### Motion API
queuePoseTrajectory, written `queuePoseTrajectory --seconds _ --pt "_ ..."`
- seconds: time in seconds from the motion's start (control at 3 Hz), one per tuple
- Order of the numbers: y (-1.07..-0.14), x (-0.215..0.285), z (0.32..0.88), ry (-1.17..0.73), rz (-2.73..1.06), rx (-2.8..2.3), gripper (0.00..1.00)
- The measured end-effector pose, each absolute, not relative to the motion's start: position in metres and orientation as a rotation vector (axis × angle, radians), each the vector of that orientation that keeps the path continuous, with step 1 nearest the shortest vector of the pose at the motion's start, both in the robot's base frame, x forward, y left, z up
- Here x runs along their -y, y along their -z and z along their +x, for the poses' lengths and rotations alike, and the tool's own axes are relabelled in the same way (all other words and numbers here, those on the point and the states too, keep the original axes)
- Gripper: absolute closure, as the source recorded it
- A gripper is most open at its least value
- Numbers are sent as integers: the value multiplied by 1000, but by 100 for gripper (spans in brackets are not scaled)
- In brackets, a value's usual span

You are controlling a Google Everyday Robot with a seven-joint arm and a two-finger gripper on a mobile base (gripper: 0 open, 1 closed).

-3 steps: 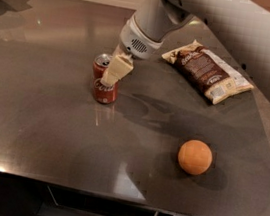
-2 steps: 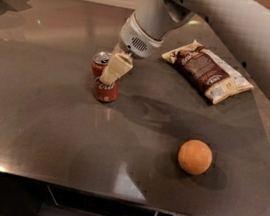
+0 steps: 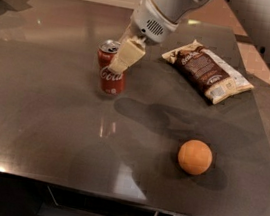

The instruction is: Pick coke can

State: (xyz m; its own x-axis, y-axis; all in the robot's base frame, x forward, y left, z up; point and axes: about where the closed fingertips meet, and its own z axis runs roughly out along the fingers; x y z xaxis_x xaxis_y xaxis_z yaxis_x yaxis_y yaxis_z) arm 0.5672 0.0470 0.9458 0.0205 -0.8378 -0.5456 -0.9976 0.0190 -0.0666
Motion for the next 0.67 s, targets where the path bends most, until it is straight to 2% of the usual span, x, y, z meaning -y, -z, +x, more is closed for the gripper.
queuePoseTrajectory --seconds 0.33,0.67 --pt "-993 -24 559 -509 -1939 -1795 100" --pt "-993 -24 559 -509 -1939 -1795 100"
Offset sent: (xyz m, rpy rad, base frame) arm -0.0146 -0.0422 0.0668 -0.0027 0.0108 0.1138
